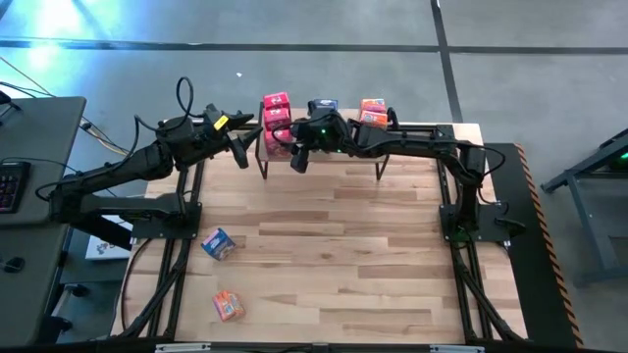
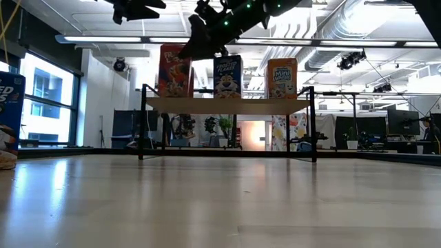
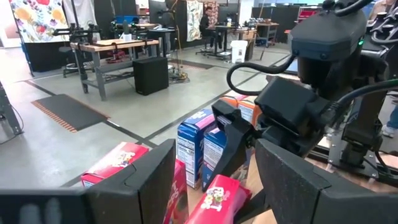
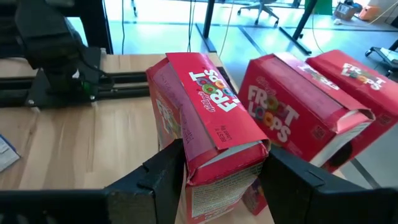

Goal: Stack cereal on shelf
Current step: Put the red cereal box on the shelf aligned with the other red cereal boxes

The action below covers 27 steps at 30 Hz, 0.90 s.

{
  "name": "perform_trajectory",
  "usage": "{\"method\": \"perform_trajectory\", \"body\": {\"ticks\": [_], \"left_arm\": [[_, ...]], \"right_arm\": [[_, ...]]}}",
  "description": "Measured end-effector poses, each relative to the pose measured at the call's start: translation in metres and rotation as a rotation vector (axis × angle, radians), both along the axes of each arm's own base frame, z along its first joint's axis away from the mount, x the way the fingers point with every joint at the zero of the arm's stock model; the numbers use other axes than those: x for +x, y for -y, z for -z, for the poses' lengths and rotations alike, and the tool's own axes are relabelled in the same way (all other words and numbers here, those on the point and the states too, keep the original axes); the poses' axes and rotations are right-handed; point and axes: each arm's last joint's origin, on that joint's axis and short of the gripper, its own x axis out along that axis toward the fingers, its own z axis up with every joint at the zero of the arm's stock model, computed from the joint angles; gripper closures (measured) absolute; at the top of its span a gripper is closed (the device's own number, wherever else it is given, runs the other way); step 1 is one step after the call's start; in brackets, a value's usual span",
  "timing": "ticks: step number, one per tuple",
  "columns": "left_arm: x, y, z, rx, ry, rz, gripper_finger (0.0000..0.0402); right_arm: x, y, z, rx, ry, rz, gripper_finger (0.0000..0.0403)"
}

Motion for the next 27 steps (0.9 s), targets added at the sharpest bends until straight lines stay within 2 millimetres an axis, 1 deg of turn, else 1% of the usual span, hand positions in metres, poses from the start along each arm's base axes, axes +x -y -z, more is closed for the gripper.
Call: {"method": "perform_trajectory", "body": {"ticks": [18, 24, 27], "left_arm": [[0.0000, 0.0000, 0.0003, -0.001, -0.002, 0.000, 0.0190], [0.0000, 0.0000, 0.0003, -0.001, -0.002, 0.000, 0.0190], [0.0000, 0.0000, 0.0003, -0.001, -0.002, 0.000, 0.0190]], "right_arm": [[-0.0003, 0.0007, 0.0003, -0.030, -0.013, 0.014, 0.0220], [-0.0003, 0.0013, 0.0007, -0.052, -0.022, 0.026, 0.0190], [-0.0001, 0.0013, 0.0005, -0.055, -0.019, 0.024, 0.0184]]}}
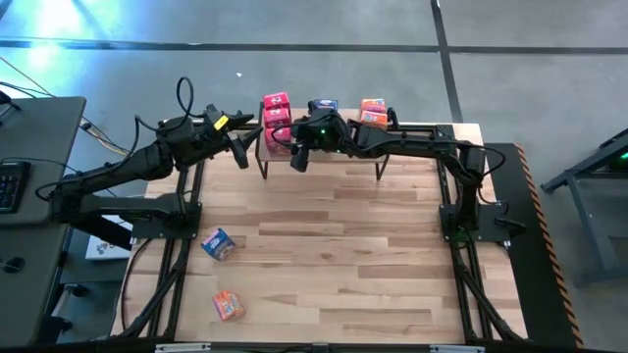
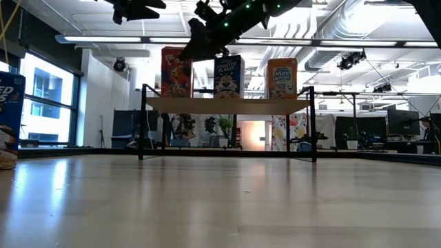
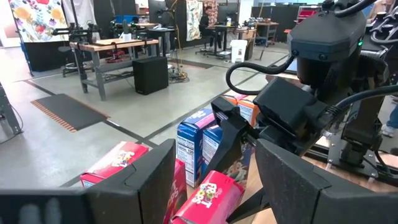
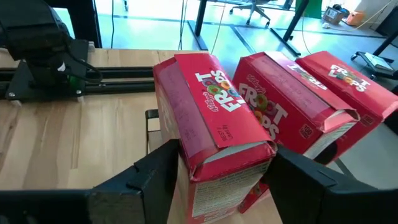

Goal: Stack cereal on shelf
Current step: Put the red cereal box on the shelf aligned with the other red cereal boxes

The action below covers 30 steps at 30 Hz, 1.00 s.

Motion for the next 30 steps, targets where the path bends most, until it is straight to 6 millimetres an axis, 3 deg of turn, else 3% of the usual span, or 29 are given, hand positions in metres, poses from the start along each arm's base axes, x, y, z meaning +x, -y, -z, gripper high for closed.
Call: {"method": "perform_trajectory", "body": {"ticks": [30], "left_arm": [[0.0000, 0.0000, 0.0000, 0.000, 0.000, 0.000, 0.0190]], "right_arm": [[0.0011, -0.0015, -0.0013, -0.066, -0.009, -0.021, 0.0182]]}}
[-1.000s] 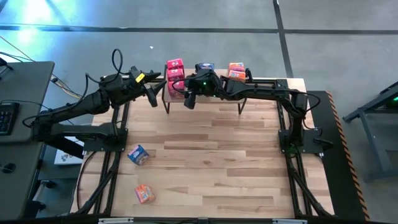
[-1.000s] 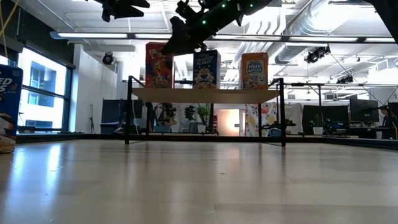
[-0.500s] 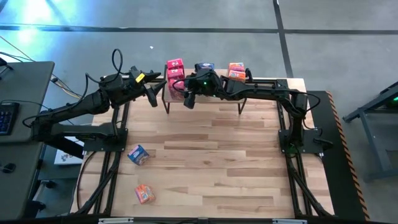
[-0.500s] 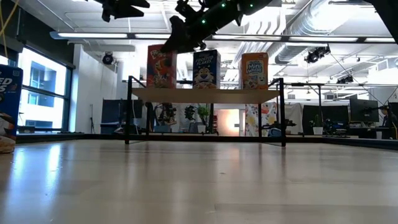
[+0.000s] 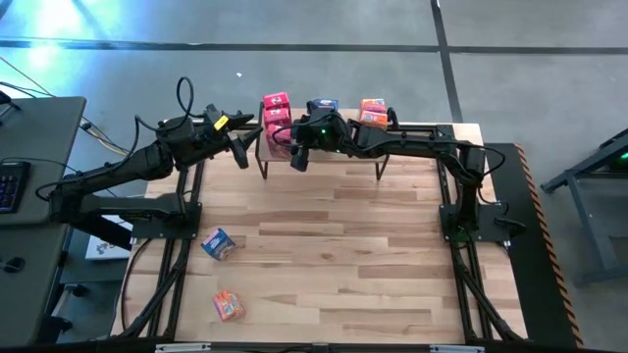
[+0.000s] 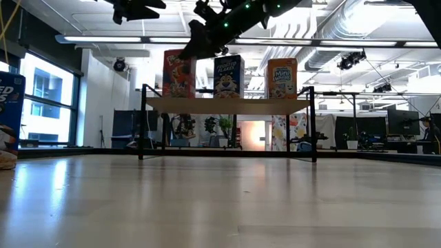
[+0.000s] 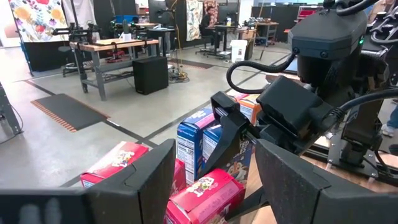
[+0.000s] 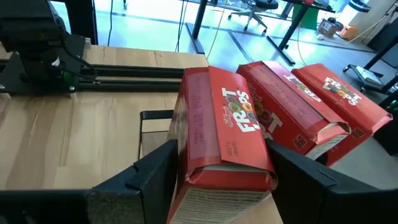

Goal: Stack cereal on shelf
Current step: Put the red cereal box on the shelf aligned with the other red cereal boxes

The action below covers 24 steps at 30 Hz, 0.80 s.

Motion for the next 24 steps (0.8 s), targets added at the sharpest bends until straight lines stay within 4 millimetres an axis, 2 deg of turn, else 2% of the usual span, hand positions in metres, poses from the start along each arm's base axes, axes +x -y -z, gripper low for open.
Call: {"method": "perform_trajectory", "body": {"ticks": [5, 13, 24], "left_arm": [[0.000, 0.000, 0.000, 0.000, 0.000, 0.000, 0.0190], [0.000, 0.000, 0.000, 0.000, 0.000, 0.000, 0.0190], [0.000, 0.000, 0.000, 0.000, 0.000, -0.001, 0.0190]], "right_arm": [[0.000, 0.000, 0.000, -0.015, -0.005, -0.004, 0.0178], [0.000, 0.001, 0.000, -0.028, -0.010, 0.024, 0.0123], [-0.005, 0.000, -0.010, -0.037, 0.011, 0.032, 0.0121]]}}
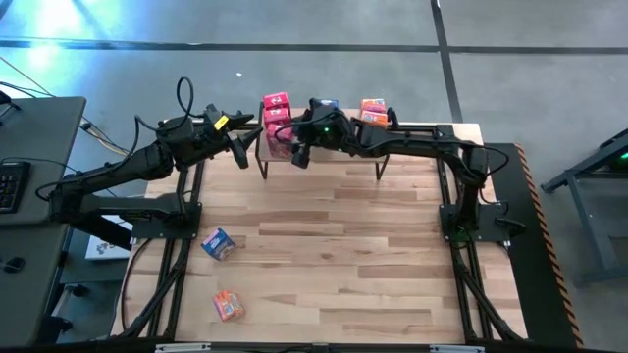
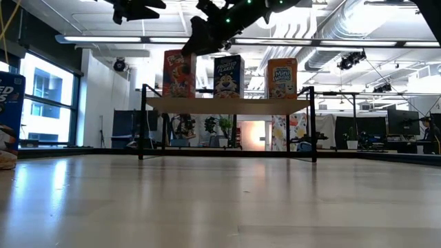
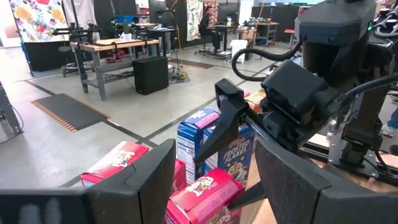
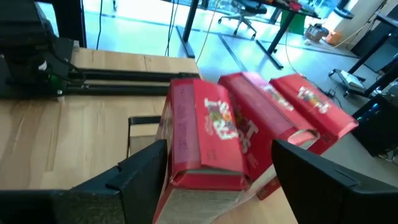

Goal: Stack cereal on shelf
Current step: Put the red cereal box on the shelf aligned with the other red cereal boxes

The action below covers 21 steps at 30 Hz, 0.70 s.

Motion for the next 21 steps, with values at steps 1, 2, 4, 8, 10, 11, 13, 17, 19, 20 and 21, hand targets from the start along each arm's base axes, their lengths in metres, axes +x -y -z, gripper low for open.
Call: {"method": "perform_trajectory", "body": {"ticks": [1, 2, 4, 8, 10, 11, 13, 17, 19, 20, 21], "left_arm": [[0.000, 0.000, 0.000, 0.000, 0.000, 0.000, 0.0190], [0.000, 0.000, 0.000, 0.000, 0.000, 0.000, 0.0190], [0.000, 0.000, 0.000, 0.000, 0.000, 0.000, 0.0190], [0.000, 0.000, 0.000, 0.000, 0.000, 0.000, 0.0190], [0.000, 0.000, 0.000, 0.000, 0.000, 0.000, 0.0190], [0.000, 0.000, 0.000, 0.000, 0.000, 0.000, 0.0190], [0.000, 0.000, 0.000, 0.000, -0.001, 0.000, 0.0190], [0.000, 0.000, 0.000, 0.000, -0.001, 0.000, 0.0190], [0.000, 0.000, 0.000, 0.000, -0.001, 0.000, 0.0190], [0.000, 0.000, 0.000, 0.000, -0.001, 0.000, 0.0190], [0.000, 0.000, 0.000, 0.000, -0.001, 0.001, 0.0190]], "right_arm": [[-0.001, 0.000, -0.001, -0.001, 0.002, 0.000, 0.0121], [-0.002, 0.000, -0.002, 0.000, 0.000, 0.000, 0.0121], [-0.003, -0.001, -0.005, -0.002, 0.008, 0.000, 0.0121], [-0.007, -0.002, -0.011, -0.005, 0.018, -0.001, 0.0121], [-0.009, -0.003, -0.015, -0.006, 0.025, -0.004, 0.0121], [-0.010, -0.005, -0.018, -0.006, 0.030, -0.008, 0.0121], [-0.013, -0.009, -0.023, -0.003, 0.028, -0.018, 0.0121], [-0.018, -0.022, -0.026, 0.029, -0.008, -0.039, 0.0121], [-0.018, -0.029, -0.024, 0.053, -0.022, -0.048, 0.0121], [-0.018, -0.032, -0.023, 0.067, -0.034, -0.051, 0.0121], [-0.018, -0.036, -0.021, 0.083, -0.049, -0.052, 0.0121]]}}
